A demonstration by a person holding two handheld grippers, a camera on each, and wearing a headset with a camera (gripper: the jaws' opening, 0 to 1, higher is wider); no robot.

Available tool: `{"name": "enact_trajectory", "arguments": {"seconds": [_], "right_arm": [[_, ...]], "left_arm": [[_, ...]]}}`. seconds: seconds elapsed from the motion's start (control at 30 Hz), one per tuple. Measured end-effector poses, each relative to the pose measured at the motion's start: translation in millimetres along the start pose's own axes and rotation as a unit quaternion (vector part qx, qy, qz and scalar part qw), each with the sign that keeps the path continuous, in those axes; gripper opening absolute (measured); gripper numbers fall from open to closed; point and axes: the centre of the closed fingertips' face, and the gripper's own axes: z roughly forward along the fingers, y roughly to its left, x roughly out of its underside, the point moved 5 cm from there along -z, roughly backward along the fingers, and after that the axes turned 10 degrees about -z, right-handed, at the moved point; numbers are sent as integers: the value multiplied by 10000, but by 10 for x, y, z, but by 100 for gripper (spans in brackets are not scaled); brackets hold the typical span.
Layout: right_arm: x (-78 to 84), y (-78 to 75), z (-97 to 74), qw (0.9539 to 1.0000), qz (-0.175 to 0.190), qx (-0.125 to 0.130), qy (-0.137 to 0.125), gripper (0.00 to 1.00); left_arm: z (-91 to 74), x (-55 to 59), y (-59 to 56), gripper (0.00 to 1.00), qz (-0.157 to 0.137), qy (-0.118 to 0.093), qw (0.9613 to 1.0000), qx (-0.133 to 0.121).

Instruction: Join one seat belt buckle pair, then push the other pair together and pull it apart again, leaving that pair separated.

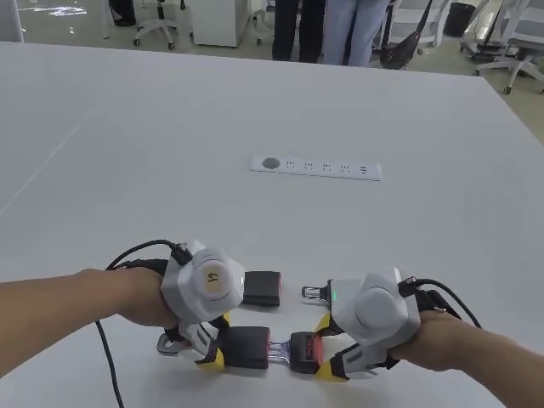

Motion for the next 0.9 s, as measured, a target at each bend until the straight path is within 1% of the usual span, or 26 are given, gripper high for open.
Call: {"name": "enact_trajectory", "arguments": {"seconds": [0.27,0.6,0.9], "right_arm": [[-21,-7,24,10000,-37,3,7,30],[-26,5,36,9999,-97,26,25,30],[-36,15,37,10000,-70,63,-2,30]], "left_arm": [[2,7,0,32,0,-22,10000,5],[-7,-10,-30,31,39,-37,10000,3],[-20,-8,-40,31,28,-131,9999,-3]]}}
